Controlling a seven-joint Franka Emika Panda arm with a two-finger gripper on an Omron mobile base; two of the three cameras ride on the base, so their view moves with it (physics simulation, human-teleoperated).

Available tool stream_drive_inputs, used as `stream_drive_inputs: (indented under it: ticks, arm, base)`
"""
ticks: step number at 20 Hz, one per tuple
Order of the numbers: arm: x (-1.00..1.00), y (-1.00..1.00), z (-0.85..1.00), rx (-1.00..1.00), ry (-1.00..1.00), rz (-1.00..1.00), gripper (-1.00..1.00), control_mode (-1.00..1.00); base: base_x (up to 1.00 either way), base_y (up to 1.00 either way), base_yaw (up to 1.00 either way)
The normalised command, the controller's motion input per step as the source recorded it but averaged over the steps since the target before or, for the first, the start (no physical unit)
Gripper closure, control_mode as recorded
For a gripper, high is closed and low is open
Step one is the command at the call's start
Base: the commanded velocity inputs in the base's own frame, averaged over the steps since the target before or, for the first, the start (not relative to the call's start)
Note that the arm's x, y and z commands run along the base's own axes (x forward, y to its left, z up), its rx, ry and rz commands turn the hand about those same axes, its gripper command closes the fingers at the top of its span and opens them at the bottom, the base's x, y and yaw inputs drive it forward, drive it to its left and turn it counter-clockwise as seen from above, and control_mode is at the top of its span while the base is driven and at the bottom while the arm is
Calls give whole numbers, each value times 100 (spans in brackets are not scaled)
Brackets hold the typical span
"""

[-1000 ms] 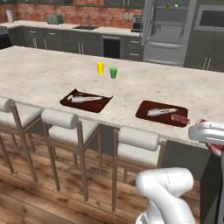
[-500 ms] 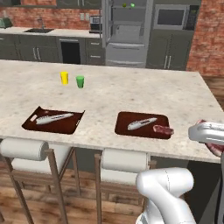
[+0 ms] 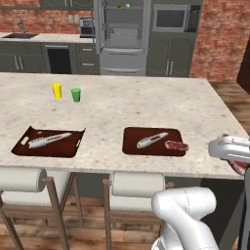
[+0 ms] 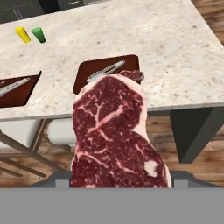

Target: Gather the lime and corn from the fridge and place them on a tray on the dining counter. Then gather the steaks from the fridge and place them on the other tray.

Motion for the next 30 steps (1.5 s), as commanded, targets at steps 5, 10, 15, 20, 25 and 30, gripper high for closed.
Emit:
stream_drive_inputs:
  ticks: [5, 10, 15, 20, 25, 30]
  arm:
    - [40, 8, 0, 0, 3, -3, 100, -100]
    - [100, 48, -3, 0, 6, -10, 100, -100]
    - [100, 5, -23, 0, 2, -1, 100, -100]
    - [95, 0, -40, 0, 0, 0, 100, -100]
    - [78, 0, -47, 0, 0, 0, 100, -100]
    - [83, -4, -43, -2, 1, 0, 100, -100]
  base:
    - [50, 7, -4]
    - [0, 0, 0]
    - [0, 0, 0]
    - [0, 0, 0]
    - [0, 0, 0]
    - [0, 0, 0]
